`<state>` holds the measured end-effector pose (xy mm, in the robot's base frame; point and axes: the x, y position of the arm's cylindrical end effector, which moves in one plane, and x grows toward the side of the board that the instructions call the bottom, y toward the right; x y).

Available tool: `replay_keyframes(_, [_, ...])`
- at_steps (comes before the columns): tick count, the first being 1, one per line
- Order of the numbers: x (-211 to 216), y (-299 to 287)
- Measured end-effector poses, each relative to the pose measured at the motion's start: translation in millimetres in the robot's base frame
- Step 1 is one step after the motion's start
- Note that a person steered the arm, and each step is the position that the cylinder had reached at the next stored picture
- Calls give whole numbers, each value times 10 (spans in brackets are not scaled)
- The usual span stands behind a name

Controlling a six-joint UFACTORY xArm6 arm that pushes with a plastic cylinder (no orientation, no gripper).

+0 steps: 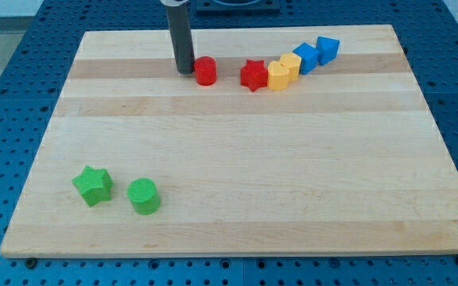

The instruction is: Move the red circle to the top left of the red star

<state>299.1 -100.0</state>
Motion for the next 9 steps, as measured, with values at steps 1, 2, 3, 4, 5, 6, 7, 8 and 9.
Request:
replay_keyframes(1, [125, -240])
replay_keyframes(2, [391, -246])
replay_keyframes(3, [438, -86])
replay_keyframes(4, [398, 119])
replay_keyframes(5, [370, 278])
replay_keyframes(6, [370, 460])
replay_keyframes(7, [374, 480])
replay_keyframes(8, [381, 51])
replay_keyframes(9, [246, -199])
